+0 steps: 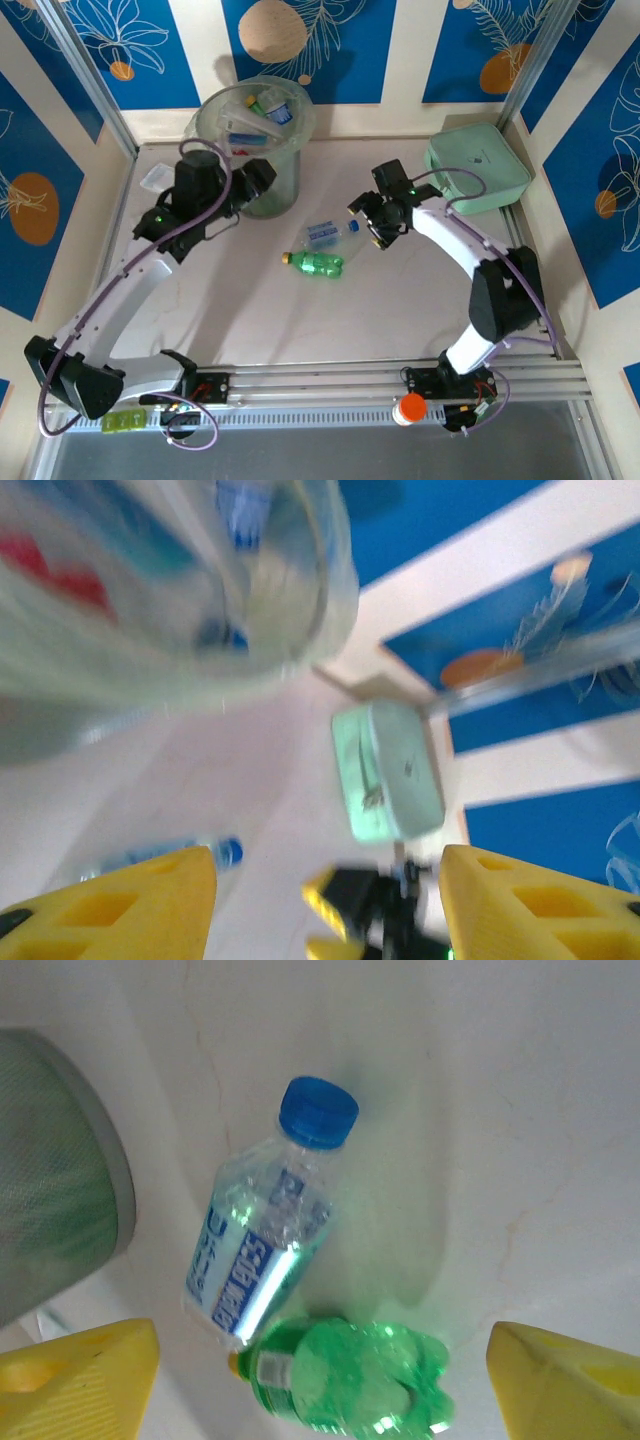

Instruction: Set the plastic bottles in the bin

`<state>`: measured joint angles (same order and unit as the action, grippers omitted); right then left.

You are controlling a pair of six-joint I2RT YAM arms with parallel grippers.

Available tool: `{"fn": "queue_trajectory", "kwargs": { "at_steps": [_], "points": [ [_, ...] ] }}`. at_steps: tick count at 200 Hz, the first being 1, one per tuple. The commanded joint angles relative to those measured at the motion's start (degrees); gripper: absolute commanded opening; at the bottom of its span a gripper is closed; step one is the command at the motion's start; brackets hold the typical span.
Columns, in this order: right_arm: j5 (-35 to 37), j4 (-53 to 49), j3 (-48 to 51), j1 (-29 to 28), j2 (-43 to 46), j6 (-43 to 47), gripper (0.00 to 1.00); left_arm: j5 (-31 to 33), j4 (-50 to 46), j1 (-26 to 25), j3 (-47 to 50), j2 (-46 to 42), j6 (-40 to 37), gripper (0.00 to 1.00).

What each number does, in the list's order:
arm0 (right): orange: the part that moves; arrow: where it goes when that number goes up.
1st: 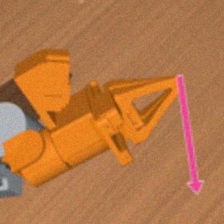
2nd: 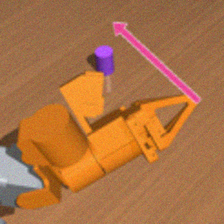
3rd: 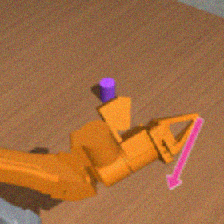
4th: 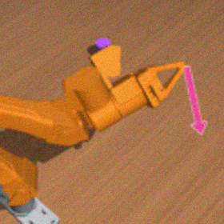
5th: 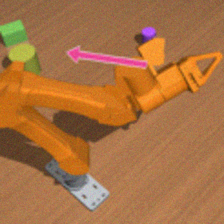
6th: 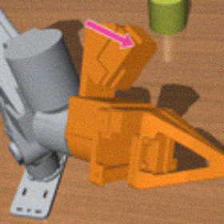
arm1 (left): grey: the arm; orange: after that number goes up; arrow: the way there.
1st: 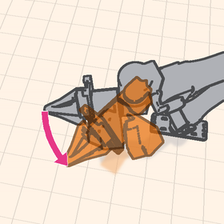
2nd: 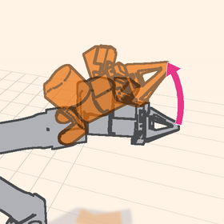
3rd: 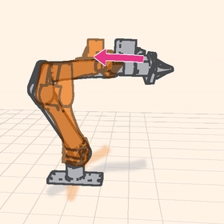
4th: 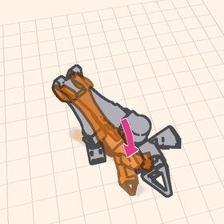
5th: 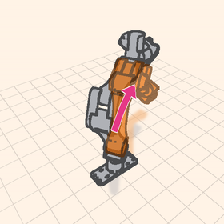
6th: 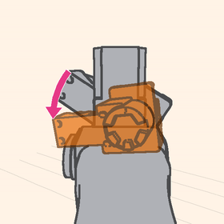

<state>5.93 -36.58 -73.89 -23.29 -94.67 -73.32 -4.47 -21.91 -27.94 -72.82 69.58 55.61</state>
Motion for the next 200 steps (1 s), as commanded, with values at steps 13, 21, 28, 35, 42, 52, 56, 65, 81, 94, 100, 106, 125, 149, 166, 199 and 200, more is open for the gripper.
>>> {"fn": "queue_trajectory", "kwargs": {
  "at_steps": [13, 21, 28, 35, 42, 52, 56, 65, 81, 94, 100, 106, 125, 149, 166, 199, 200],
  "points": [
    [0.26, -0.09, -5.86, -0.51, -7.84, -8.77, 0.79, 2.03, 0.32, -0.09, 6.78, -5.53, -3.65, 0.62],
    [0.22, 0.1, -6.87, -0.44, -9.64, -9.88, 0.77, 2.35, 0.39, -0.09, 8.09, -6.8, -4.46, 0.62],
    [0.32, -0.3, -8.19, -0.53, -11.23, -10.35, 0.77, 2.05, 0.75, -0.22, 8.97, -7.64, -5.52, 0.62],
    [0.56, -1.1, -9.75, -0.7, -12.79, -10.75, 0.77, 2.08, 0.9, -0.62, 9.62, -8.48, -6.96, 0.62],
    [0.98, -1.66, -11.01, -0.92, -14.29, -10.97, 0.77, 3.44, 0.25, -1.31, 9.95, -9.22, -8.42, 0.63],
    [1.64, -2.83, -12.74, -1.18, -16.23, -11.85, 0.76, 7.48, -2.01, -2.53, 10.35, -10.23, -9.28, 0.63],
    [1.77, -3.09, -13.2, -1.3, -16.86, -12.2, 0.76, 9.17, -2.76, -2.98, 10.68, -10.69, -9.26, 0.63],
    [2.33, -3.64, -14.01, -1.49, -18.16, -13.22, 0.75, 12.42, -3.48, -3.68, 11.85, -11.66, -8.77, 0.64],
    [2.76, -3.98, -14.61, -1.72, -20.29, -15.0, 0.7, 16.15, -3.78, -4.46, 13.88, -12.75, -7.39, 0.64],
    [1.09, -3.73, -14.7, -1.5, -22.07, -16.59, 0.65, 17.15, -3.84, -5.04, 14.67, -13.24, -7.49, 0.65],
    [0.69, -3.04, -14.62, -1.5, -22.61, -16.85, 0.61, 17.74, -3.89, -5.5, 14.85, -13.5, -7.9, 0.65],
    [0.78, -2.63, -14.74, -1.58, -23.16, -16.84, 0.61, 18.22, -3.73, -6.07, 14.9, -13.72, -8.54, 0.65],
    [1.45, -2.99, -15.95, -1.67, -24.89, -16.95, 0.59, 20.06, -4.1, -7.49, 14.55, -13.97, -9.63, 0.66],
    [1.62, -2.97, -16.04, -1.5, -25.99, -17.42, 0.5, 21.39, -3.93, -8.22, 14.22, -14.07, -10.41, 0.66],
    [1.42, -2.45, -15.6, -1.24, -25.96, -17.56, 0.4, 21.64, -3.83, -8.44, 14.11, -14.15, -10.68, 0.66],
    [0.49, -1.16, -15.25, -0.97, -24.06, -17.22, 0.27, 22.39, -3.52, -8.53, 14.37, -14.04, -10.79, 0.66],
    [0.44, -1.14, -15.28, -0.97, -23.98, -17.21, 0.27, 22.44, -3.55, -8.53, 14.37, -14.08, -10.75, 0.66]
  ]
}}
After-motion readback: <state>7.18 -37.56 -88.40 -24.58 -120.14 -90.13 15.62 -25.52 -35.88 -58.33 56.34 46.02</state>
